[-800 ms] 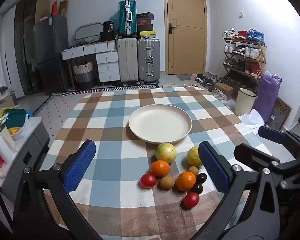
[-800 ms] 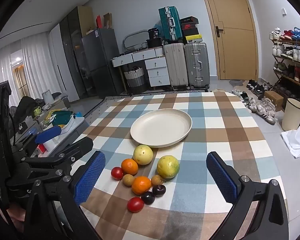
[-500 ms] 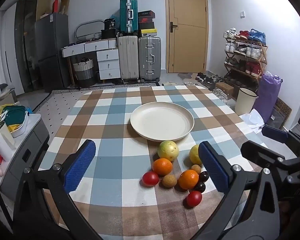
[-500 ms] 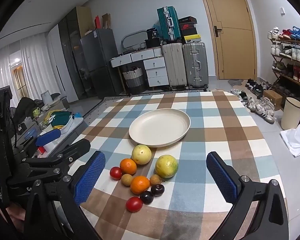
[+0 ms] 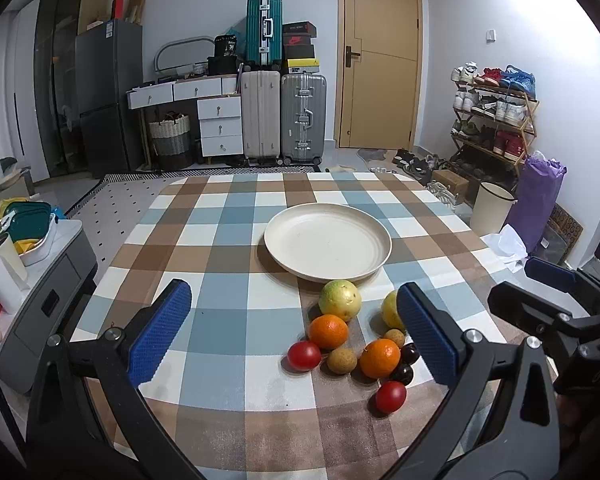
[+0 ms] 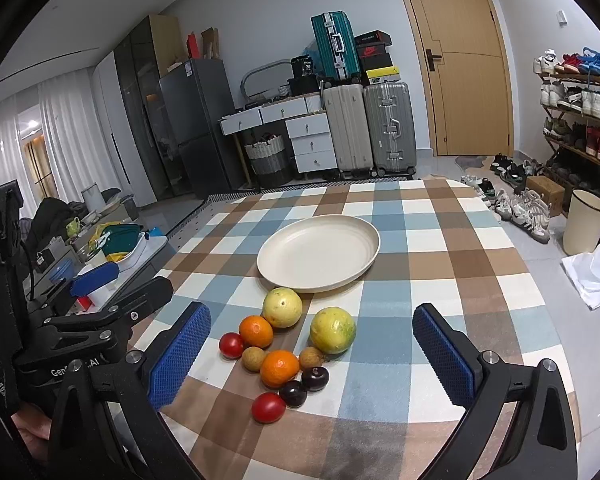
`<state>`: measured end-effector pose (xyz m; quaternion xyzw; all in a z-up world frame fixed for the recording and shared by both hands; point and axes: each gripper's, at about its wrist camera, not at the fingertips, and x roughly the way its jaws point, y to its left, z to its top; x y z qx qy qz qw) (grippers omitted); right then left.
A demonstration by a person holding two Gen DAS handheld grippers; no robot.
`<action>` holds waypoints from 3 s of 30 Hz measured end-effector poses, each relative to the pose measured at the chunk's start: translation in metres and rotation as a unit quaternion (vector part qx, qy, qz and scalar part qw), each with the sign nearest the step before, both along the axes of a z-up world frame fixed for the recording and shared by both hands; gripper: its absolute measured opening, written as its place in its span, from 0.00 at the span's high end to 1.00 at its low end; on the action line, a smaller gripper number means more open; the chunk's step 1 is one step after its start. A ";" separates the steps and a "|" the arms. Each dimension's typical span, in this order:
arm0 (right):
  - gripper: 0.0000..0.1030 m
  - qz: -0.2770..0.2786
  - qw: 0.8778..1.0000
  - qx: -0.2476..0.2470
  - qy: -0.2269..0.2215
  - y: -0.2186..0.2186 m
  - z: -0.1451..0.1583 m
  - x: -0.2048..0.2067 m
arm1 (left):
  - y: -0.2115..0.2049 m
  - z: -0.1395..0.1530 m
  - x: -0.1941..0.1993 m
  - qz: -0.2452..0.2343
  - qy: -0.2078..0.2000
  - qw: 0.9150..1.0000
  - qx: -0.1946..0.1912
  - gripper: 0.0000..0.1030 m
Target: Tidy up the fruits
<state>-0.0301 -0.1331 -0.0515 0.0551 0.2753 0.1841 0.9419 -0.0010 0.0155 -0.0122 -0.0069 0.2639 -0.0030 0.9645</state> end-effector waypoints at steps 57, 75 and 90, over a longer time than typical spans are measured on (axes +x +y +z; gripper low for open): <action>0.00 0.018 0.999 0.006 0.033 0.009 -0.028 0.036 | 0.005 -0.030 0.036 -0.004 0.031 0.999 -0.011 0.00; 0.00 0.027 0.992 0.043 0.112 0.002 -0.079 0.088 | 0.017 -0.077 0.083 -0.017 0.087 0.995 -0.049 0.00; 0.20 0.048 0.983 0.062 0.165 0.007 -0.105 0.119 | 0.021 -0.087 0.112 -0.027 0.113 0.991 -0.062 0.00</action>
